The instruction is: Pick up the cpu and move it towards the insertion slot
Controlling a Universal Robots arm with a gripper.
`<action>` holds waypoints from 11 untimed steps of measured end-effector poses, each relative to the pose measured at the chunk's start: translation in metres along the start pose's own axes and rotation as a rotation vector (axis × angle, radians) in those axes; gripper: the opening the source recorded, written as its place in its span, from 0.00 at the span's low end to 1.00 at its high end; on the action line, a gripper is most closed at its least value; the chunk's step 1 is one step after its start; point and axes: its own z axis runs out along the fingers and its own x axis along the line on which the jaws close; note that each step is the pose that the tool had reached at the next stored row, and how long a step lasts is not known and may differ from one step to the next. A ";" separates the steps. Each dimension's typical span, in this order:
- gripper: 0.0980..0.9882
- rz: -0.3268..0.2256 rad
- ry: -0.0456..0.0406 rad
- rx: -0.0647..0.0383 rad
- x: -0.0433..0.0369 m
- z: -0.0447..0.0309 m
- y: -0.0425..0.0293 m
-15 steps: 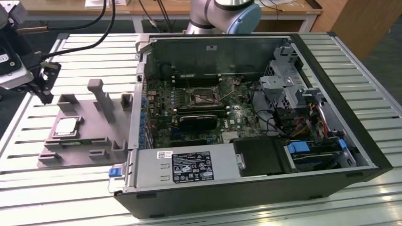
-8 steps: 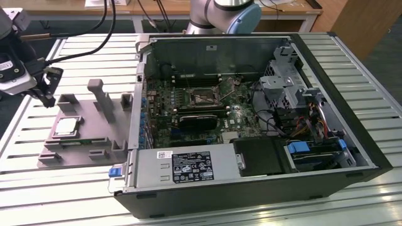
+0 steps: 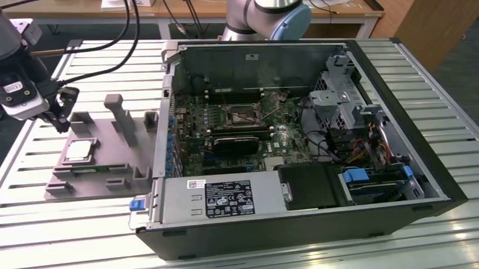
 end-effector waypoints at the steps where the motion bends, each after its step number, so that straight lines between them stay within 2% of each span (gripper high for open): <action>1: 0.00 0.000 0.0000 0.000 0.0000 0.0018 -0.0001; 11: 0.00 0.014 -0.0005 0.000 0.0010 0.0199 -0.0009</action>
